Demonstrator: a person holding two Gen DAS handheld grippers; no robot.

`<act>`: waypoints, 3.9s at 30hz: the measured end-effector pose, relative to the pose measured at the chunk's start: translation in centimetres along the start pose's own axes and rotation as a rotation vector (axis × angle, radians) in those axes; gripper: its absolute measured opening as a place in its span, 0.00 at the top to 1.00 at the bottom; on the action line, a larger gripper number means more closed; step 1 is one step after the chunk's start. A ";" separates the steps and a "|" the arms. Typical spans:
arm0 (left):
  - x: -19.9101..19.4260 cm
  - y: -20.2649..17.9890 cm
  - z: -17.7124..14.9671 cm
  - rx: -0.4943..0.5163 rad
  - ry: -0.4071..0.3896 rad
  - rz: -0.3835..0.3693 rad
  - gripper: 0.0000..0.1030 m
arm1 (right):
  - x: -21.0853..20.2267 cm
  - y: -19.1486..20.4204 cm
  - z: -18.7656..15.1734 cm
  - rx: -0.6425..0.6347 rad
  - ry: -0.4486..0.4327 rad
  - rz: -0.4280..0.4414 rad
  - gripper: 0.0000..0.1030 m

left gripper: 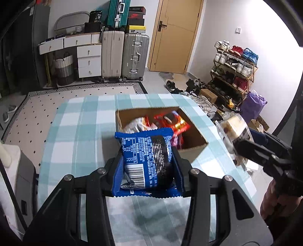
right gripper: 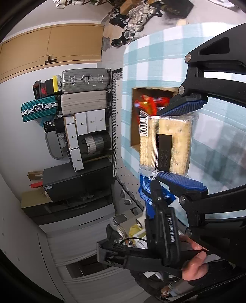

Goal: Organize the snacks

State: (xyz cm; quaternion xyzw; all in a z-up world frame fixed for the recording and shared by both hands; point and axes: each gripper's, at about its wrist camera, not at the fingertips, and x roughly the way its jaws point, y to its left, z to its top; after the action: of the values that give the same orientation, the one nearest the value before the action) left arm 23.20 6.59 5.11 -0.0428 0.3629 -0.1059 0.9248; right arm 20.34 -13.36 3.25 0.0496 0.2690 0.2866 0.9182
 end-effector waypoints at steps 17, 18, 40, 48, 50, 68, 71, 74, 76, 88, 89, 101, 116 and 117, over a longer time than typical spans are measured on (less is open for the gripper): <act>6.5 1.2 7.7 0.017 0.044 -0.001 0.60 | 6.9 -3.4 6.9 0.014 0.019 -0.026 0.43; 7.2 1.2 8.1 0.020 0.054 -0.002 0.59 | 7.5 -3.8 7.2 0.017 0.023 -0.026 0.43; 19.0 4.1 9.2 -0.062 0.163 -0.065 0.41 | 15.5 -7.6 5.0 0.003 0.116 -0.017 0.39; 17.5 4.5 8.8 -0.060 0.127 -0.051 0.31 | 14.2 -8.7 4.6 0.033 0.074 -0.051 0.36; 16.8 4.1 8.7 -0.050 0.121 -0.042 0.31 | 13.6 -8.7 4.6 0.032 0.065 -0.050 0.36; 7.0 0.5 6.9 -0.002 0.003 -0.002 0.21 | 5.9 -5.5 4.8 -0.002 -0.044 -0.061 0.23; 4.8 0.0 6.4 0.000 -0.037 0.019 0.18 | 4.3 -4.7 4.7 -0.011 -0.067 -0.067 0.21; 2.7 -0.2 5.8 -0.008 -0.084 0.060 0.11 | 2.6 -4.0 4.6 -0.014 -0.099 -0.075 0.19; 1.3 -0.1 5.3 -0.017 -0.124 0.095 0.03 | 1.3 -3.6 4.3 -0.013 -0.126 -0.085 0.17; -3.6 -0.2 -0.4 -0.002 -0.282 0.214 0.01 | -3.0 -2.9 0.1 -0.026 -0.216 -0.147 0.12; -3.7 -0.1 -0.9 -0.006 -0.292 0.223 0.01 | -3.1 -2.9 -0.2 -0.025 -0.219 -0.151 0.12; -2.7 0.8 -7.8 0.037 -0.405 0.302 0.01 | -3.8 -2.8 -5.5 -0.073 -0.276 -0.180 0.08; 3.5 4.1 -13.0 -0.035 -0.327 0.333 0.01 | -0.5 -4.9 -10.9 -0.009 -0.238 -0.195 0.08; 4.0 4.2 -13.3 -0.031 -0.325 0.342 0.01 | -0.3 -5.0 -11.3 -0.009 -0.239 -0.198 0.08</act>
State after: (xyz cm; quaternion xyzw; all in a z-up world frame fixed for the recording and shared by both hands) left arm 17.70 9.73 -7.93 -0.0113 0.2128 0.0661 0.9748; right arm 16.78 -18.40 -7.45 0.0527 0.1599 0.1881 0.9676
